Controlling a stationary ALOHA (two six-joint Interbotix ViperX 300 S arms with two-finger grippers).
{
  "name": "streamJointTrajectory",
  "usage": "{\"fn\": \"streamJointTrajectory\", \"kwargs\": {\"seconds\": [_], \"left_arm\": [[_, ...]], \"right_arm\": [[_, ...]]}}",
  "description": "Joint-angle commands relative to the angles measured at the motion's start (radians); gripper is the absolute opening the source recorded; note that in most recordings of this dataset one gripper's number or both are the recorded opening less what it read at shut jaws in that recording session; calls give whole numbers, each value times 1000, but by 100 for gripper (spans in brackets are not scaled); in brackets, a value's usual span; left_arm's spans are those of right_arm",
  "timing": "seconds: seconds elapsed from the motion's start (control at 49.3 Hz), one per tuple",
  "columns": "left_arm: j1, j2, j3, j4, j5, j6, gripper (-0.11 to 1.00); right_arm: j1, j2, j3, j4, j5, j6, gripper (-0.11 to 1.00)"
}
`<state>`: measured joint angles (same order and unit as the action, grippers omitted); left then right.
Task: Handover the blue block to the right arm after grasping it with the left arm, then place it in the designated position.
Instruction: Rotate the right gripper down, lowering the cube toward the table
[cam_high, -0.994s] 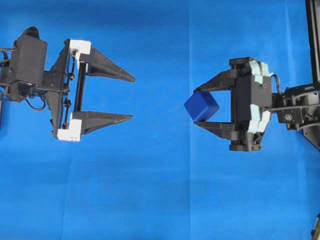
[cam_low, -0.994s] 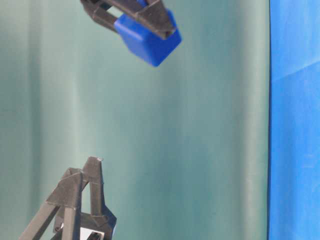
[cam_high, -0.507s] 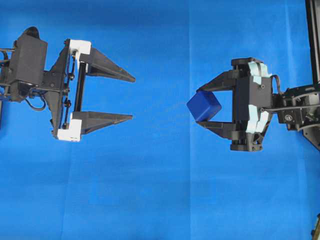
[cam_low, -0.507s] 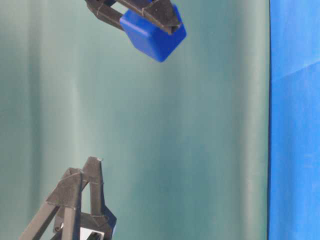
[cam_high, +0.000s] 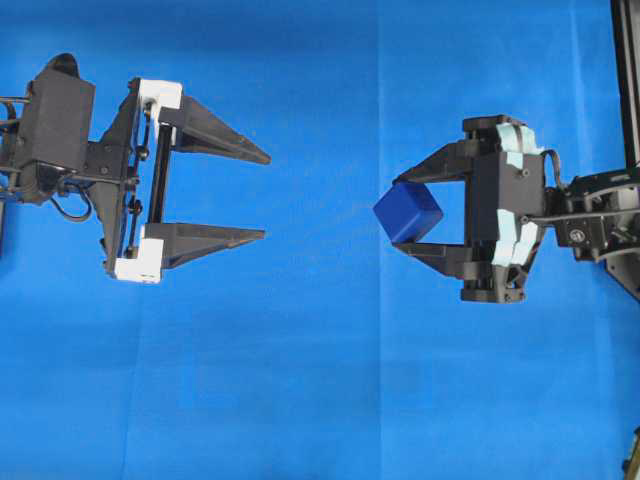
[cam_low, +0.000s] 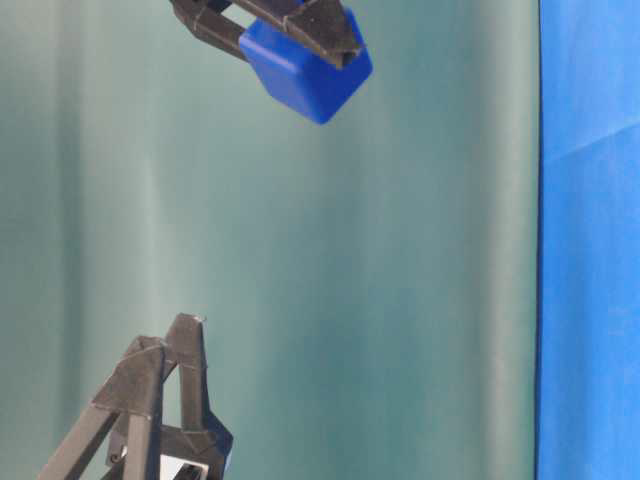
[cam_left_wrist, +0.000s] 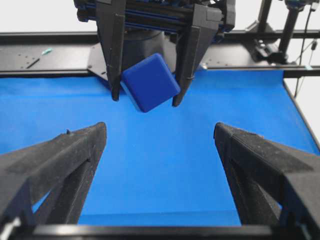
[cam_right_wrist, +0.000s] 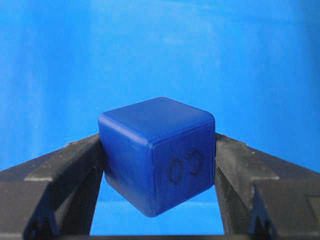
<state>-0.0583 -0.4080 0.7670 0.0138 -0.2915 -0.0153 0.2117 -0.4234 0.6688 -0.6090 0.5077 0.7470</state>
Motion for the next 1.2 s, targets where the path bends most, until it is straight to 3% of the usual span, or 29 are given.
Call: {"fn": "streamJointTrajectory", "kwargs": {"seconds": [0.0,0.385,0.689,0.933,1.176], "left_arm": [[-2,-12,-14,2,-5,0,93],[-3,-12,-14,2,-5,0,93],[-3,-12,-12,2,-5,0,93],[-2,-12,-12,2,5,0,93],[-2,-6,-15,0,5,0,93]], "right_arm": [[3,-8,-15,-2,-15,2,55],[-31,146,-17,0,-202,6,55],[-104,310,-21,3,-433,8,55],[-124,453,-37,38,-583,8,55],[-140,574,-67,61,-660,8,55]]}}
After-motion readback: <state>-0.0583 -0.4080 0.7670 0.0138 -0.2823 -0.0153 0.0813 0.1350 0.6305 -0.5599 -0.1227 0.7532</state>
